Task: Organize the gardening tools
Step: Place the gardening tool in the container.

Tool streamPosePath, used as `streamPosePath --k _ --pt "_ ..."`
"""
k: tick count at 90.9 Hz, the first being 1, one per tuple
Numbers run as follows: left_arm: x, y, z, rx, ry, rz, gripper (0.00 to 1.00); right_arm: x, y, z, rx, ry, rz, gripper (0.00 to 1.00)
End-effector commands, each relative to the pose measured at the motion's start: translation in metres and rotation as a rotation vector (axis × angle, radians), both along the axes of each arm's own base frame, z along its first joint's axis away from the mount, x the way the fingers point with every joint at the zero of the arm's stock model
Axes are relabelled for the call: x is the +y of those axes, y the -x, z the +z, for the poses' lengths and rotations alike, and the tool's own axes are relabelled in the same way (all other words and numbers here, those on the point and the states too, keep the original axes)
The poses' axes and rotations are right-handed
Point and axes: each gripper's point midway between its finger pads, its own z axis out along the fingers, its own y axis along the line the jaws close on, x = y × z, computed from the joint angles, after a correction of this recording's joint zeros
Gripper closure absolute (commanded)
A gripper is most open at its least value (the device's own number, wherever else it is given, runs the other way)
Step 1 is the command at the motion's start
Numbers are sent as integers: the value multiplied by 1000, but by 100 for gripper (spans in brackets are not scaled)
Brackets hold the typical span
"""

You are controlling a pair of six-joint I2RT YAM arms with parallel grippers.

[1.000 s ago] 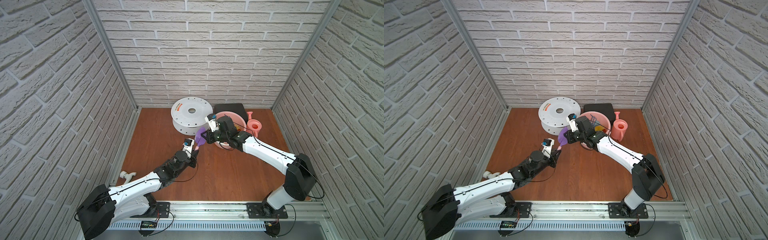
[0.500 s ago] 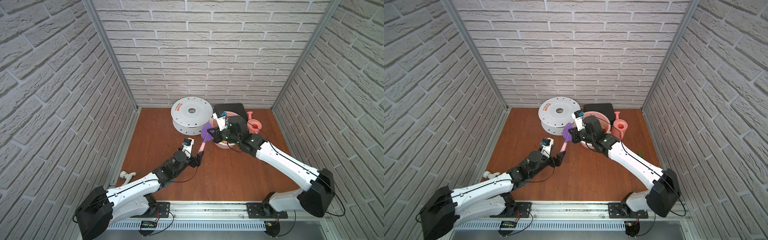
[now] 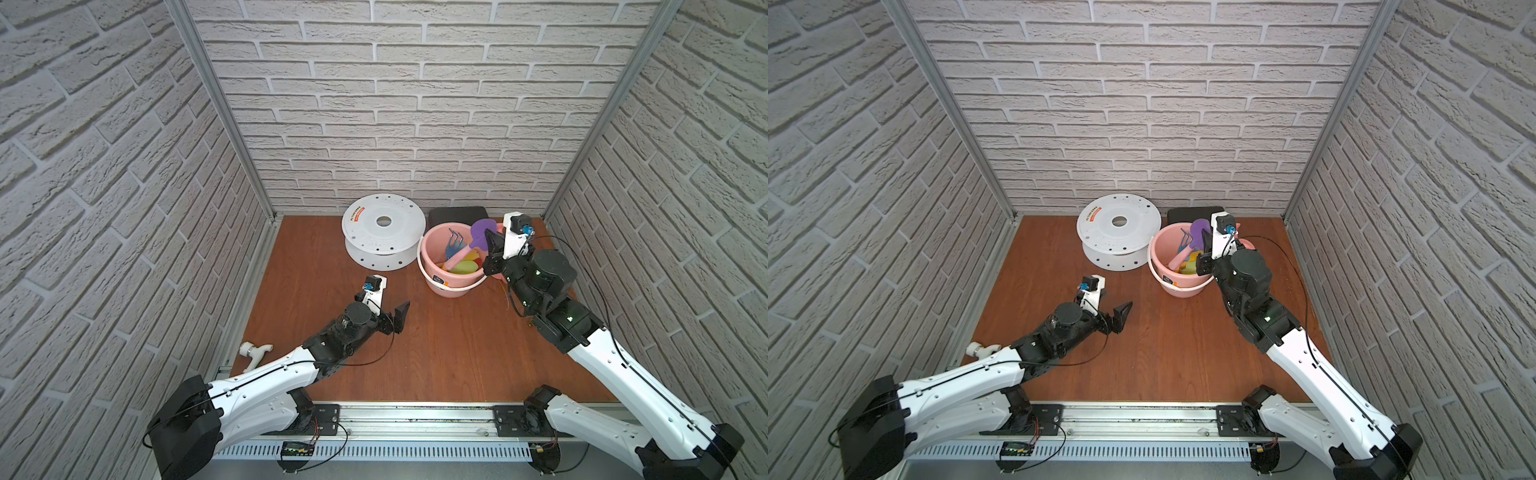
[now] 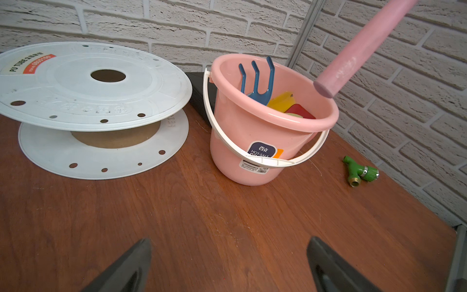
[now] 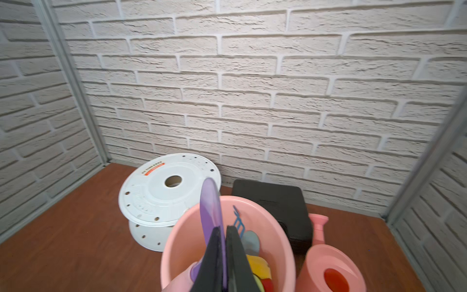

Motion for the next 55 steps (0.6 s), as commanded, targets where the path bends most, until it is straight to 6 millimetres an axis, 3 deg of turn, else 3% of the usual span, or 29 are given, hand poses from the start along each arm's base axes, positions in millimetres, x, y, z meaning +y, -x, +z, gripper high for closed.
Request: streamPosePath --k 1,19,28,39,55 --pt "0 -1 5 -5 23 2 2 -34 -15 11 -77 3 -152 97" --pt "-1 -1 3 5 21 3 1 -58 -51 -9 -49 9 -200 97" --pt "-1 -1 4 6 26 1 1 -63 -74 -37 21 40 -192 97" --pt "-2 0 5 9 30 -3 2 -53 -96 -73 80 48 -103 97" --pt "1 0 6 5 27 5 2 -32 -113 -107 163 1 29 97"
